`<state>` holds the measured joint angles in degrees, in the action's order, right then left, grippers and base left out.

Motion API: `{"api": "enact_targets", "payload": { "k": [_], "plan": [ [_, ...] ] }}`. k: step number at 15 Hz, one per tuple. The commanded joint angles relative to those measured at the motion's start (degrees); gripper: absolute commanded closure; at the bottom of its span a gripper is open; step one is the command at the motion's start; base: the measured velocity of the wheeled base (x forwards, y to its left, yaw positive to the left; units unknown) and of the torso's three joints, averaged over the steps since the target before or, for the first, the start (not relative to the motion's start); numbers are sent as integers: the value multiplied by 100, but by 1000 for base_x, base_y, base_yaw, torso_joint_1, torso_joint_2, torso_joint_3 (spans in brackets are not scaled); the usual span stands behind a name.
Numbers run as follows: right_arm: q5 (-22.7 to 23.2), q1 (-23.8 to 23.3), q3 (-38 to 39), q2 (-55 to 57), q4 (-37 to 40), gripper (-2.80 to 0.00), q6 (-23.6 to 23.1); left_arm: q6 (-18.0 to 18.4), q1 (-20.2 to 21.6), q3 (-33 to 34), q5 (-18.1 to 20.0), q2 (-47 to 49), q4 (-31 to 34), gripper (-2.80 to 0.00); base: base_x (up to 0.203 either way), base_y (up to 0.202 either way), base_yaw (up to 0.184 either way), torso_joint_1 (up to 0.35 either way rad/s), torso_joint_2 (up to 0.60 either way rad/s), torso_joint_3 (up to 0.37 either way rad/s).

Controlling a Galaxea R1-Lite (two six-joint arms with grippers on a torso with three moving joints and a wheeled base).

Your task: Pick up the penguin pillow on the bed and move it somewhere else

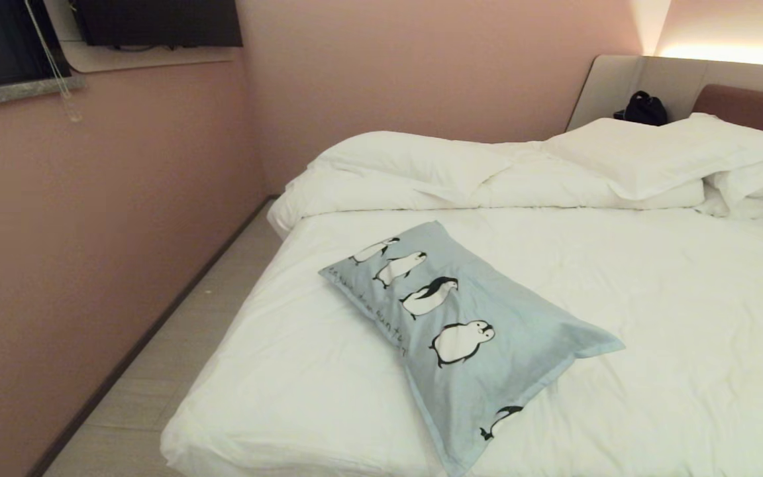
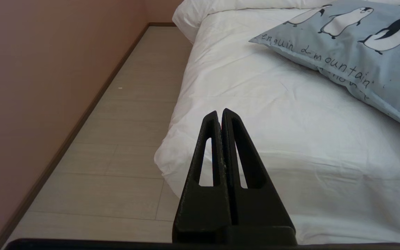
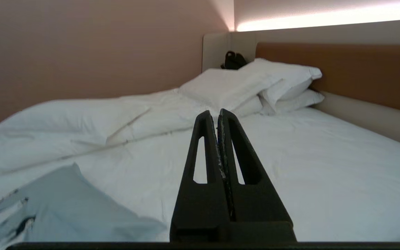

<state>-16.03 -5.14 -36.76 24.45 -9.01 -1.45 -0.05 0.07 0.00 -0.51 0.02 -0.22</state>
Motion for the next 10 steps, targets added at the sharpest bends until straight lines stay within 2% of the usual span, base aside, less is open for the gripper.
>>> {"api": "enact_targets", "payload": {
  "k": [1, 7, 10],
  "plan": [
    [37, 47, 131, -398, 872, 0, 3, -4, 1, 0, -2, -2, -4, 0, 0, 0, 0, 0, 0, 0],
    [159, 458, 291, -1476, 2107, 0, 4, -4, 1, 0, -2, -2, -4, 0, 0, 0, 0, 7, 0, 0],
    [528, 494, 491, -2092, 2327, 0, 2, -4, 1, 0, -2, -2, -4, 0, 0, 0, 0, 0, 0, 0]
  ]
}}
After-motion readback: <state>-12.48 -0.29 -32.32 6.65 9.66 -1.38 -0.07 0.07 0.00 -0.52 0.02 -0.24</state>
